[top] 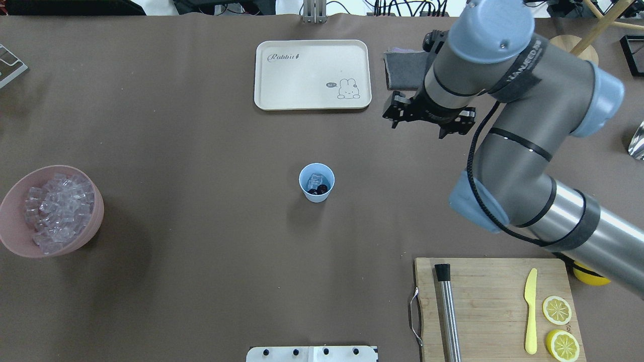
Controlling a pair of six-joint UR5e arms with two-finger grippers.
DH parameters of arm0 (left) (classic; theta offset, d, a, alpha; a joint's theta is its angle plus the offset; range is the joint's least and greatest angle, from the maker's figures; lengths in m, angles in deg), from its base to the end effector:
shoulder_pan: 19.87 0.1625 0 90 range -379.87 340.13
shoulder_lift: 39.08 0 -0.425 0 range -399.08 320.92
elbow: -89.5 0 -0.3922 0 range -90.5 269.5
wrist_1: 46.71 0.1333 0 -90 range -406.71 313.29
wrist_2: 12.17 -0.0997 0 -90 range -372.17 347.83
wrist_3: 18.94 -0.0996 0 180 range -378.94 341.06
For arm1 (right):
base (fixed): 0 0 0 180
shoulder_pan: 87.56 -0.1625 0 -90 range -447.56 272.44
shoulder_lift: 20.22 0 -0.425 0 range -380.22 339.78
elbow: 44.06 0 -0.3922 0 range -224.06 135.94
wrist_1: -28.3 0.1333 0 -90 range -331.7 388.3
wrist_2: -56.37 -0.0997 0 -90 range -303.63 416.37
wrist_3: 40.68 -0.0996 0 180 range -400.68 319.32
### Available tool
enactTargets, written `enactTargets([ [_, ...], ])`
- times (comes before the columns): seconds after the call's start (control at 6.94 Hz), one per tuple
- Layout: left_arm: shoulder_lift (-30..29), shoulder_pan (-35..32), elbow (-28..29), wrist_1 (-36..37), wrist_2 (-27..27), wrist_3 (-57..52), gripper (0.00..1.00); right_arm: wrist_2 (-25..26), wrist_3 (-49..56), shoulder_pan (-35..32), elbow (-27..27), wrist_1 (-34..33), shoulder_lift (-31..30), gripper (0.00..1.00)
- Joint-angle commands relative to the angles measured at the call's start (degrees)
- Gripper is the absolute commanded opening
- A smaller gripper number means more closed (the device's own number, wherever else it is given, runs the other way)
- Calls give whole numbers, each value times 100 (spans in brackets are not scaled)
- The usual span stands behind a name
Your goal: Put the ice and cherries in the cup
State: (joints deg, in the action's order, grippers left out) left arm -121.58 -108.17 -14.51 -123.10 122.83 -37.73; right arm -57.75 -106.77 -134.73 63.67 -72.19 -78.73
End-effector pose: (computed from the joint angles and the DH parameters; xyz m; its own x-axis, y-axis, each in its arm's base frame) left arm -0.0503 -0.4261 0.6216 0.6621 0.2566 -0.7041 -0.2564 0.9604 0.1090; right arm -0.3487 -0.5124 0.2365 0.6857 0.1955 0.7012 -0.2381 0.9705 -0.0379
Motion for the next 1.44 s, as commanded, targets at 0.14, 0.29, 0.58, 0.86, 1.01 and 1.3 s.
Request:
enactTargets([
  [0.14,-126,-486,144,291,-27,-11,99,-1233,3800,-2149,20,-23,-1465,100],
  [0.29,-127,-486,188,309,-10,24,99,-1236,4885,-2756,3,-58,-2001,100],
  [0.58,-127,-486,215,318,17,33,99,-1236,6733,-3873,-111,-67,-2864,100],
  [0.86,-135,-477,223,318,0,33,99,-1253,6970,-4639,-68,-267,-3314,100],
  [1.01,-127,-477,223,318,-1,33,99,-1219,6961,-4730,-68,-269,-3551,100],
  [1.3,-100,-486,223,318,8,33,99,-1375,6917,-4731,-295,-208,-3956,100],
])
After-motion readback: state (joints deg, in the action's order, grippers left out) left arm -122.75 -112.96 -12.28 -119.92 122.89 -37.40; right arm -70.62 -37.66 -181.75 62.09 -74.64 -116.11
